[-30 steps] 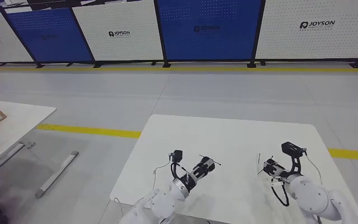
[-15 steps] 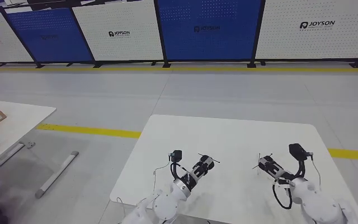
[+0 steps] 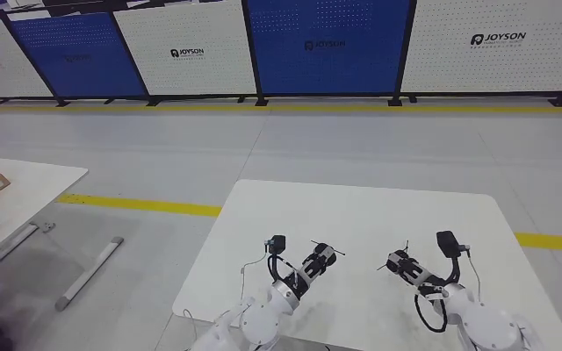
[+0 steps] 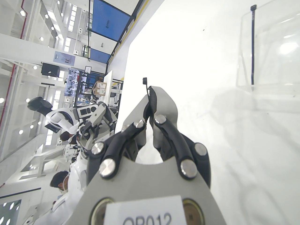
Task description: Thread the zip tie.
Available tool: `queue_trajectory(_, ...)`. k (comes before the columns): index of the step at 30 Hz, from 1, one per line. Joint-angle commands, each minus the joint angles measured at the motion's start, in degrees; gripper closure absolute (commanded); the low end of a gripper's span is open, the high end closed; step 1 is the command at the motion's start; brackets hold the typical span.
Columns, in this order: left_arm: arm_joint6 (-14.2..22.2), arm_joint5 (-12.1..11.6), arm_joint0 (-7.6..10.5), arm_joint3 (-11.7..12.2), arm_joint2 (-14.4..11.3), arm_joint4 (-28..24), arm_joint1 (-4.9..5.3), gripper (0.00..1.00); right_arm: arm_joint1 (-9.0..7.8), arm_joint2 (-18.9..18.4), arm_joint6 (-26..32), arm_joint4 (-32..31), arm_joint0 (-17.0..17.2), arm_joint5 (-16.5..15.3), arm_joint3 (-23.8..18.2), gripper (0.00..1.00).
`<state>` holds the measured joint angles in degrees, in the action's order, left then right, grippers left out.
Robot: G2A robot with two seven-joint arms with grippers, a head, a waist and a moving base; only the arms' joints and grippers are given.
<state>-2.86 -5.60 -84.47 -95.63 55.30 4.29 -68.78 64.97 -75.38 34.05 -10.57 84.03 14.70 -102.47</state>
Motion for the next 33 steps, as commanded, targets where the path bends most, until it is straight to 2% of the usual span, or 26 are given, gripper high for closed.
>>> queue_trajectory(1,0.0,0.0,0.0,0.0,0.0,0.0,0.0,1.0,0.08,-0.1,-1.8,0.1,0.2,-0.8,-0.3,1.0)
queue_trajectory(5,0.0,0.0,0.0,0.0,0.0,0.0,0.0,1.0,0.65,1.3,-12.0,-1.7,2.6,-4.0,-2.1,1.0)
queue_trajectory(8,0.0,0.0,0.0,0.0,0.0,0.0,0.0,1.0,1.18,3.8,-16.1,-1.5,3.6,-5.9,-2.9,1.0)
queue_trajectory(12,0.0,0.0,0.0,0.0,0.0,0.0,0.0,1.0,1.85,6.8,-23.8,-5.3,4.1,-6.2,-2.5,1.0)
queue_trajectory(24,0.0,0.0,0.0,0.0,0.0,0.0,0.0,1.0,1.85,6.8,-23.8,-5.3,4.1,-6.2,-2.5,1.0)
queue_trajectory(30,0.0,0.0,0.0,0.0,0.0,0.0,0.0,1.0,2.29,8.1,-27.3,-5.8,5.2,-11.3,-2.6,1.0)
queue_trajectory(33,0.0,0.0,0.0,0.0,0.0,0.0,0.0,1.0,2.62,9.4,-28.8,-6.2,5.4,-12.8,-1.8,1.0)
